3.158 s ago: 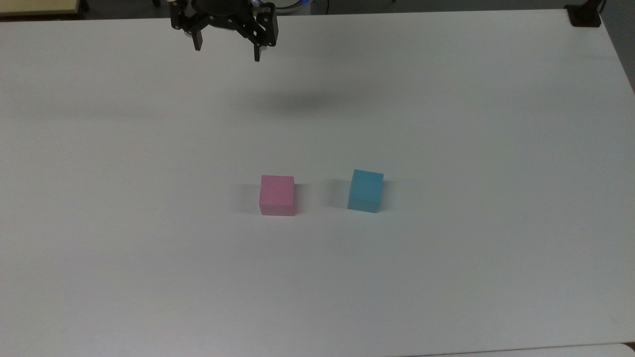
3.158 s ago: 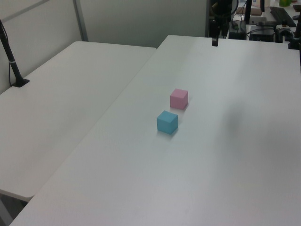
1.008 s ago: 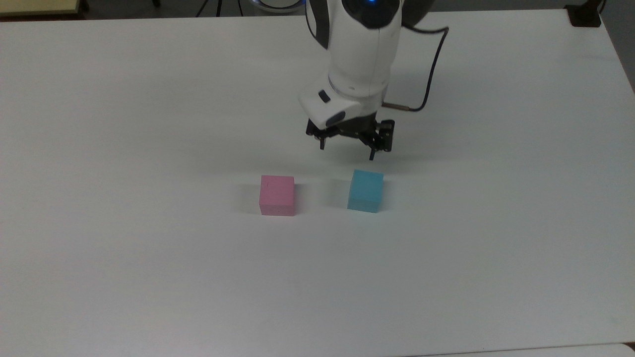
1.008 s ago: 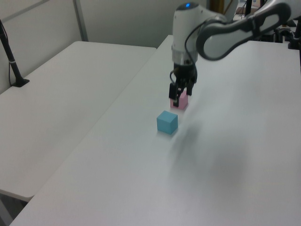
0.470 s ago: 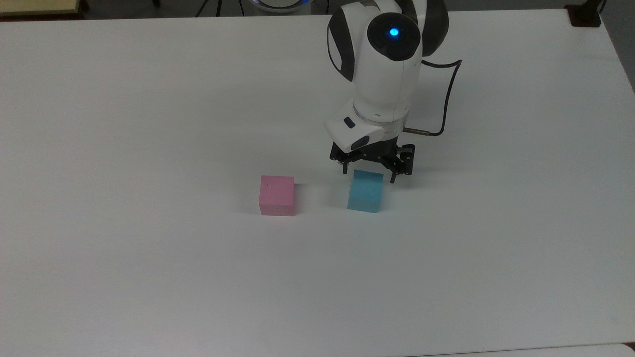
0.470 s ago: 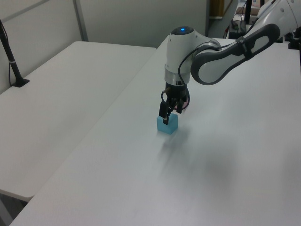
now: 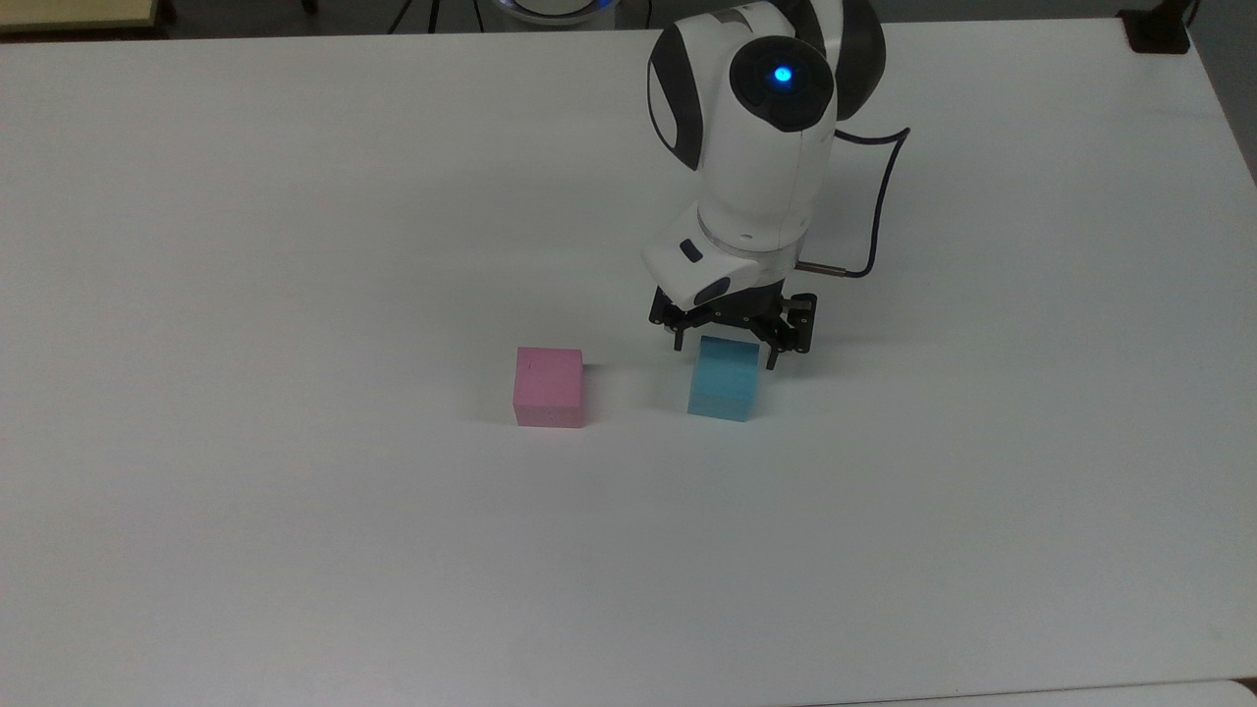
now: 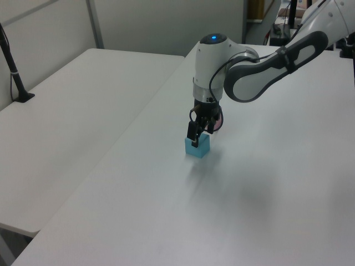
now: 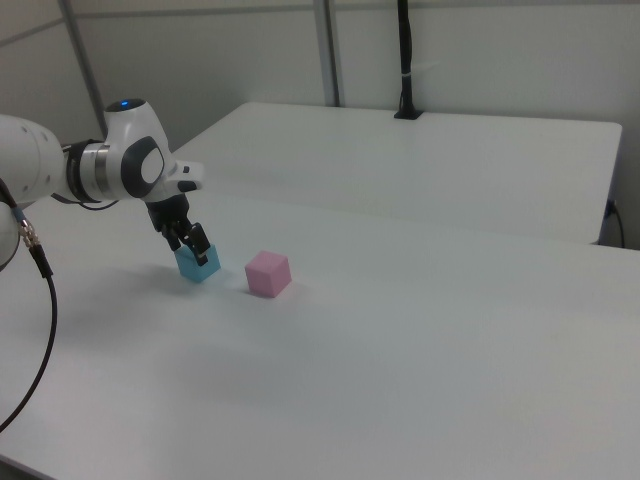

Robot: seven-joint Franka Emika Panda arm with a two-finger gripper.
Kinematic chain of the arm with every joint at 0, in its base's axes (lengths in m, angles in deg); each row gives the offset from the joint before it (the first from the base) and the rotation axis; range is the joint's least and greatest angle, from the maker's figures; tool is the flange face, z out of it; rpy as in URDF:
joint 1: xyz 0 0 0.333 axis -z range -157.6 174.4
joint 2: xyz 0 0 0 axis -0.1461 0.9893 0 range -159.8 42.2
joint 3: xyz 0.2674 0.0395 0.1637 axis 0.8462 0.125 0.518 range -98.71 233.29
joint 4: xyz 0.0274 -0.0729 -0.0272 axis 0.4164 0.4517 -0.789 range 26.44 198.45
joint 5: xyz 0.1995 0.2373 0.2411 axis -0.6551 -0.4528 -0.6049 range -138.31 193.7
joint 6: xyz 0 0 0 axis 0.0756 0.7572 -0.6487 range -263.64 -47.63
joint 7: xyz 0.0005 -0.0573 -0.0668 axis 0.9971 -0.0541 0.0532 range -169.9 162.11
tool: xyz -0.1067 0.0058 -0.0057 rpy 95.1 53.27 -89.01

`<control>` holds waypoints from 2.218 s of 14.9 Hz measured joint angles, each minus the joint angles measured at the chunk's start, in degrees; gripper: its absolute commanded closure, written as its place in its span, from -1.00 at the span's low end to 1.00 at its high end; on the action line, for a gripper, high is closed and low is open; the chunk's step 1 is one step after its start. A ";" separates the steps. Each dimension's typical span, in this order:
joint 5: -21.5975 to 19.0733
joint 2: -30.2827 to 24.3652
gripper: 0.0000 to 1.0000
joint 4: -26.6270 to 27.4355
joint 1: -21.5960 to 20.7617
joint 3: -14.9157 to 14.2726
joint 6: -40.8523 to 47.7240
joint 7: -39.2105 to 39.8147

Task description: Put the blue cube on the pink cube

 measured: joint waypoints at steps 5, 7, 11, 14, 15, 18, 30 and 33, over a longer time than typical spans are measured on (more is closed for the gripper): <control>3.75 1.98 0.46 -2.39 0.06 -0.04 -1.00 0.03; 4.96 1.96 0.46 -2.97 0.10 -0.10 -1.01 0.40; 5.15 0.10 0.44 -4.44 0.86 -0.71 0.07 4.26; 5.15 -2.65 0.43 -4.56 3.80 -0.92 1.93 8.40; 5.15 -3.23 0.43 -4.55 5.00 -1.00 2.16 10.05; 5.15 -3.80 0.38 -4.41 8.55 -1.15 2.53 15.46; 5.15 -3.93 -1.00 -3.99 11.89 -1.19 8.59 21.64; 5.13 -5.54 -1.00 -4.64 12.36 -1.20 8.59 21.62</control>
